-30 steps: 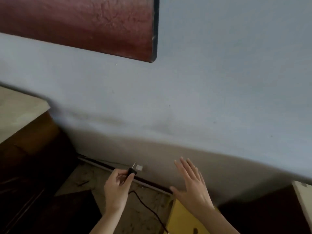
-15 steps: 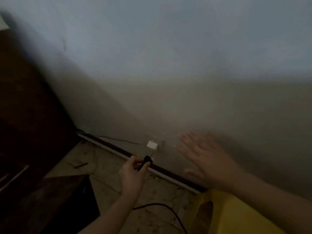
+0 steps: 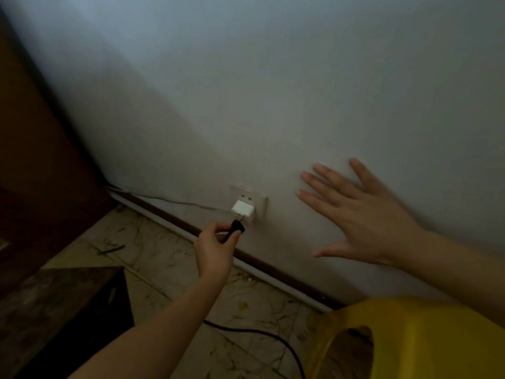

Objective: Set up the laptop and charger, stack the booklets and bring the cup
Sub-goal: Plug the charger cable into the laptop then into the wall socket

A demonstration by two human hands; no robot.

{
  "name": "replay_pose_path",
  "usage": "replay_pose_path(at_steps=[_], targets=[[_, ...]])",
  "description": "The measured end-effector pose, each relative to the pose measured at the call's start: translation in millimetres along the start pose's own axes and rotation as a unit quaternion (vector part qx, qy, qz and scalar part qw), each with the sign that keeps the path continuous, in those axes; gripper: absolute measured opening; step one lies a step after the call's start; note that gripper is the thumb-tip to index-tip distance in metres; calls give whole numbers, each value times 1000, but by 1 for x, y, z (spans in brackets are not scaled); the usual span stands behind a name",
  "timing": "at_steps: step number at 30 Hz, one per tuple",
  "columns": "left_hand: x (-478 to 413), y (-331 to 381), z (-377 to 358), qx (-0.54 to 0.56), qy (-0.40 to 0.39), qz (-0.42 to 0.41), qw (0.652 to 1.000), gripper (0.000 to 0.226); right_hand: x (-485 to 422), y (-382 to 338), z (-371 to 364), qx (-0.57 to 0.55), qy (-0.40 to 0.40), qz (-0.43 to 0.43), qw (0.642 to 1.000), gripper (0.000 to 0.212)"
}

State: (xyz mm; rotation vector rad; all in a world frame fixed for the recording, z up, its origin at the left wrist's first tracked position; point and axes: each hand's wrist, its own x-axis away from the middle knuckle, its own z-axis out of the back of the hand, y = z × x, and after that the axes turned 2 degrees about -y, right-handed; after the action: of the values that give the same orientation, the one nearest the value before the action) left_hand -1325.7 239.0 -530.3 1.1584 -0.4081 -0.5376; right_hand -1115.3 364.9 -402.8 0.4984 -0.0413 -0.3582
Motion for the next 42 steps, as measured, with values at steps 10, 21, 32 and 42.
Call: replay_pose_path(at_steps=[10, 21, 32, 42], targets=[[-3, -15, -8, 5, 43, -6, 999, 16, -3, -1, -18, 18, 38, -2, 999, 114], [-11, -11, -11, 5, 51, -22, 998, 17, -4, -2, -20, 21, 57, -1, 998, 112], [-19, -8, -13, -24, 51, -15, 998, 15, -3, -3, -18, 26, 44, -2, 999, 110], [-22, 2, -9, -52, 28, 22, 998, 19, -1, -9, -2, 10, -16, -21, 1000, 107]])
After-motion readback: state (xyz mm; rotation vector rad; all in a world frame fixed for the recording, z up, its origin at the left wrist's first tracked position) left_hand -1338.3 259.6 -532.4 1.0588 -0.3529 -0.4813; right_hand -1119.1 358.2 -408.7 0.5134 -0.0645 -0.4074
